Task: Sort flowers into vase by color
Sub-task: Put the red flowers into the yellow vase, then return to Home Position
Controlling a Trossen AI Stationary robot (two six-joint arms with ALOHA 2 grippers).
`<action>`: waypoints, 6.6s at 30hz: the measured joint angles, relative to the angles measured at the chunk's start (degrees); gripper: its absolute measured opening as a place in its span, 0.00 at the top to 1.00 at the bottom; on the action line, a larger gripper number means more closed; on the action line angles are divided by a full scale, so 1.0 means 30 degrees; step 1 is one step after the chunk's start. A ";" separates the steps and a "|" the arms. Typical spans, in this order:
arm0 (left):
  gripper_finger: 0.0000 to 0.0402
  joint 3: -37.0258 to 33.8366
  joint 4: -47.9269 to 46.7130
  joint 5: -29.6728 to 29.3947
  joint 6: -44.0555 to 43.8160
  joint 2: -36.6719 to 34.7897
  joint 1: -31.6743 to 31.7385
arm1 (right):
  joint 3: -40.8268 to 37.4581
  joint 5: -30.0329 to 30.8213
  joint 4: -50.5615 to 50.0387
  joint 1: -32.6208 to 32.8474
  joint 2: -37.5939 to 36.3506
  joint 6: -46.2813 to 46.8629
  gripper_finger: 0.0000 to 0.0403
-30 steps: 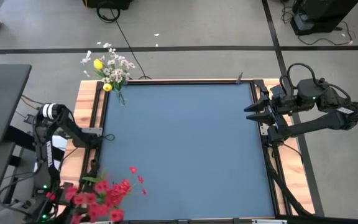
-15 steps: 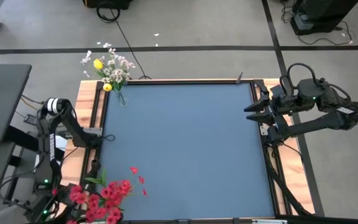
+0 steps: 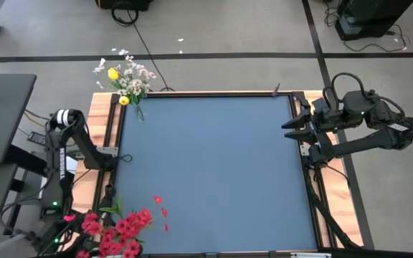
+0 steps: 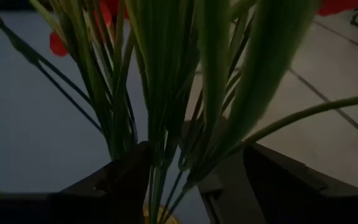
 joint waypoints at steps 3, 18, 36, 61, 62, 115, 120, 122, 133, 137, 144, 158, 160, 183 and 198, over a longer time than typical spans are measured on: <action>0.35 0.0645 -0.1462 0.0870 -0.1073 0.0000 0.0358 | -0.0001 0.0000 0.0000 -0.0007 0.0000 -0.0007 0.58; 0.35 0.1156 -0.2937 0.4899 -0.4333 -0.0397 0.2447 | -0.0001 -0.0002 0.0000 0.0000 0.0000 -0.0002 0.58; 0.35 0.1246 -0.6985 1.4160 -0.7543 -0.6040 0.6256 | 0.0007 -0.0003 0.0002 -0.0003 0.0000 -0.0004 0.58; 0.35 0.1175 0.0621 1.8919 -1.0017 -1.5190 0.6379 | 0.0000 -0.0001 0.0000 0.0000 0.0000 -0.0007 0.58; 0.35 0.1168 0.1451 1.8310 -0.9430 -1.5326 0.6383 | 0.0006 -0.0003 0.0007 -0.0003 0.0000 -0.0004 0.58; 0.53 0.1146 0.7892 1.7244 1.9182 -0.8742 2.8049 | -0.0001 -0.0007 0.0000 -0.0006 0.0000 0.0000 0.58; 0.65 0.1153 0.3811 1.7300 1.9043 -1.0194 2.9562 | 0.0007 0.0000 0.0004 -0.0007 0.0000 0.0000 0.58; 0.70 0.1152 0.1520 1.6508 1.9046 -1.0972 3.0254 | 0.0005 0.0000 0.0007 0.0000 0.0000 -0.0002 0.58; 0.99 0.0520 -0.2864 1.6505 1.6964 -1.1522 3.1656 | 0.0019 0.2034 0.3642 -0.0002 0.0224 -0.5496 0.58; 0.99 0.0130 0.0129 1.6486 1.8829 -1.1240 3.1434 | 0.0021 0.4408 0.7038 -0.0007 0.0485 -0.7965 0.58; 0.99 -0.4194 0.4064 1.6169 1.9135 -1.2054 3.1391 | -0.3830 0.6100 0.5662 -0.0036 -0.0471 -0.6317 0.58; 1.00 -1.0254 0.9664 1.4927 1.8521 -1.5230 3.1413 | -1.7726 0.7070 1.6788 -0.0262 -0.7785 -0.2487 0.58; 1.00 -1.0946 1.0113 1.4934 1.8523 -1.5639 3.1413 | -1.8451 0.6883 1.6581 -0.0262 -0.8533 -0.2464 0.58; 1.00 -1.4992 0.9221 1.4648 1.7505 -2.2162 3.1442 | -2.2513 0.7872 1.5835 -0.0262 -1.2896 -0.1016 0.58; 1.00 -1.6201 0.8717 1.6160 1.8927 -2.2648 3.1427 | -2.3096 0.7865 1.5190 -0.0262 -1.3279 -0.1871 0.58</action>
